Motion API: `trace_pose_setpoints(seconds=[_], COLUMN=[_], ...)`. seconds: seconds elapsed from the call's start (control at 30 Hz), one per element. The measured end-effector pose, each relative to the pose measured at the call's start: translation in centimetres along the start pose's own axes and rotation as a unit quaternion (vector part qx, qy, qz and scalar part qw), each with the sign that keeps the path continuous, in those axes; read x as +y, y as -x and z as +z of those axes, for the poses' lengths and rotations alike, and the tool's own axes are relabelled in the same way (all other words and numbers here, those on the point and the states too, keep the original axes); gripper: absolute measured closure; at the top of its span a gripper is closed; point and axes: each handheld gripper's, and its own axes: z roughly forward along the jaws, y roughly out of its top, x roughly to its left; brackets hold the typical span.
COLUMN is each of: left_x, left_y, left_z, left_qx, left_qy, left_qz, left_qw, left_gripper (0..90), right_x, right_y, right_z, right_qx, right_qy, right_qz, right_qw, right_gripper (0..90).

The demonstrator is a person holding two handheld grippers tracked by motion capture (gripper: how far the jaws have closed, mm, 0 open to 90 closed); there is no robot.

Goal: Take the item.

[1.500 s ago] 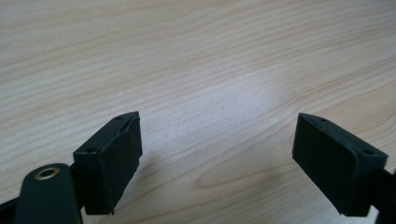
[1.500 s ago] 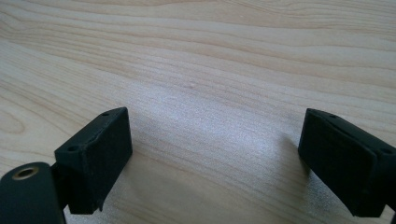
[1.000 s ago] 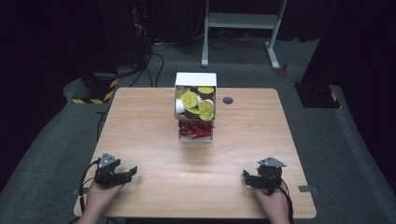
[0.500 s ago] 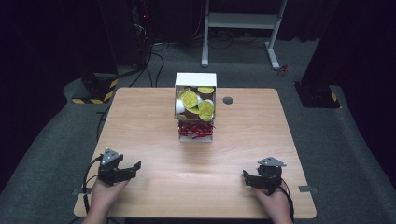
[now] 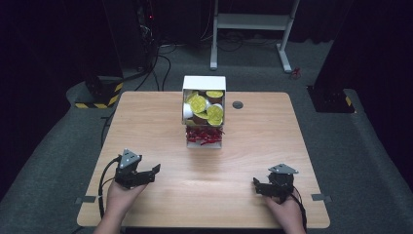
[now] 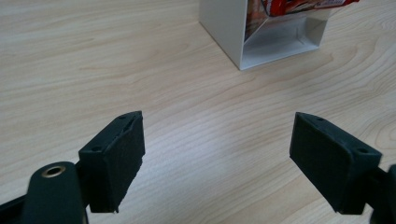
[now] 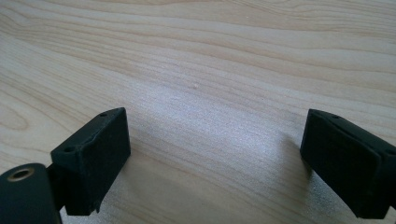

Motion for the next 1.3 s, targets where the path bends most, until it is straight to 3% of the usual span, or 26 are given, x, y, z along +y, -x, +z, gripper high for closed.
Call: trace_pose_setpoints(seconds=[0.43, 0.97, 1.3], left_x=[1.7, 3.6, 4.3], left_y=[1.4, 3.0, 3.1], left_z=[0.1, 1.9, 3.0], left_qx=[-0.003, -0.03, -0.047], left_qy=[0.015, 0.027, 0.031], left_qz=[0.009, 0.022, 0.009], left_qw=[0.9998, 0.9989, 0.9983], left_gripper=[20.1, 21.0, 22.0], right_x=[0.0, 0.0, 0.0], right_y=[-0.1, -0.1, -0.1], right_z=[0.0, 0.0, 0.0], right_qx=[0.0, 0.0, 0.0], right_qy=[0.0, 0.0, 0.0], right_qz=[0.006, 0.005, 0.005], right_qw=[1.0, 1.0, 1.0], right_gripper=[8.2, 8.2, 8.2])
